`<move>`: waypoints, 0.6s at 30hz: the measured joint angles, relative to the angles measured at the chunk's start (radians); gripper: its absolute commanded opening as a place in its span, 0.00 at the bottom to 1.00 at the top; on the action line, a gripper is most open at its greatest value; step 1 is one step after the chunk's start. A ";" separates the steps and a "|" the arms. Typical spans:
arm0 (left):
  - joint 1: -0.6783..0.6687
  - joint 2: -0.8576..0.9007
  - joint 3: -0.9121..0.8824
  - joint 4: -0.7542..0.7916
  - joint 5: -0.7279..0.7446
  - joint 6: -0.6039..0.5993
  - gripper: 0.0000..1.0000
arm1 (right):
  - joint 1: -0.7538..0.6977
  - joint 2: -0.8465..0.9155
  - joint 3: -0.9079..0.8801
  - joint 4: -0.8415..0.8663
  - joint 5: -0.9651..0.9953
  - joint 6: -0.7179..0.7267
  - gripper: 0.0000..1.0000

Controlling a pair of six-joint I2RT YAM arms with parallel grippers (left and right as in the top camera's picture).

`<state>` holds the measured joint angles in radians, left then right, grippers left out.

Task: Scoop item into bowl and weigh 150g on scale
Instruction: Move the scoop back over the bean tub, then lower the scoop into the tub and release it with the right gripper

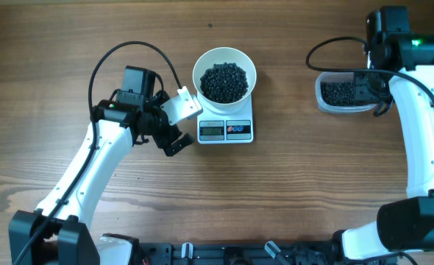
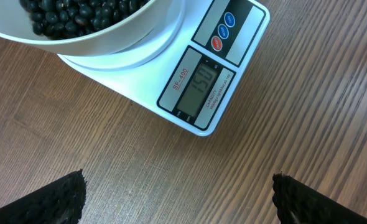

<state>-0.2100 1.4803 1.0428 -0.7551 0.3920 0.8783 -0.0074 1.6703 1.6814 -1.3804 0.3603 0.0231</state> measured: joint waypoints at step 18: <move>0.000 0.000 0.000 0.000 0.000 0.000 1.00 | -0.251 0.000 -0.304 0.311 -0.727 0.174 0.33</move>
<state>-0.2100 1.4807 1.0428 -0.7555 0.3920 0.8780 -0.2581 1.6699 1.3777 -1.0698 -0.3672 0.1974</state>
